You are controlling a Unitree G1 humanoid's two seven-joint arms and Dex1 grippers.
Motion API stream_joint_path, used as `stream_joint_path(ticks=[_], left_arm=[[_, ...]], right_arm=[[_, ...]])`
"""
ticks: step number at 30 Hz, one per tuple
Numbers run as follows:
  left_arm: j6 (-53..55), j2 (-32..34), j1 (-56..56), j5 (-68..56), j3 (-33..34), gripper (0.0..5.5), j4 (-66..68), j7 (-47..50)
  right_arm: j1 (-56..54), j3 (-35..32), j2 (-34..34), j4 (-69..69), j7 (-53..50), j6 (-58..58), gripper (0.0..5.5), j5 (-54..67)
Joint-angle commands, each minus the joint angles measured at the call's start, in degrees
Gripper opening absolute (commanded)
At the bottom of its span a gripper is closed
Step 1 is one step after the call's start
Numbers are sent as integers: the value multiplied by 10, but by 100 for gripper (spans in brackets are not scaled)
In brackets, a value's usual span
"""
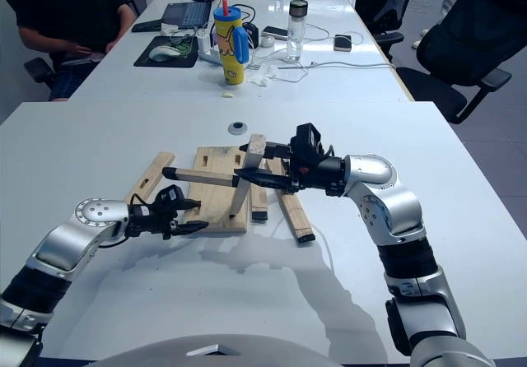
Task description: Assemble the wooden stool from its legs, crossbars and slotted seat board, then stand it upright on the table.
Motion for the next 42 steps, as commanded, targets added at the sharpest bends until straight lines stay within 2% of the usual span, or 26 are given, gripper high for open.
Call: stream_joint_path(ticks=[1,8,14,19,27,28,31,34,39,42], left_arm=[[38,9,47,63,-63,283,34,3],[38,10,47,80,-79,283,45,0],[30,2,49,88,-90,283,45,4],[37,-9,58,92,-104,283,34,10],[45,-15,76,120,-138,283,38,34],[51,-16,78,123,-141,283,39,39],[74,-18,86,132,-149,283,42,58],[95,-22,96,125,-150,283,37,74],[115,-29,119,118,-148,283,34,108],[127,-29,129,122,-147,283,45,127]], right_arm=[[-18,1,1,31,19,-19,205,-20],[-43,16,-4,81,61,-37,204,-48],[-49,58,-7,100,97,-46,204,-86],[-63,78,4,137,71,-53,204,-125],[-89,55,30,185,30,-75,204,-130],[-89,48,33,182,26,-76,240,-126],[-78,19,29,140,4,-63,288,-106],[-29,5,-23,47,-14,-6,334,-104],[112,-26,-115,-104,-31,90,334,-85],[191,-61,-131,-162,-62,136,334,-66]])
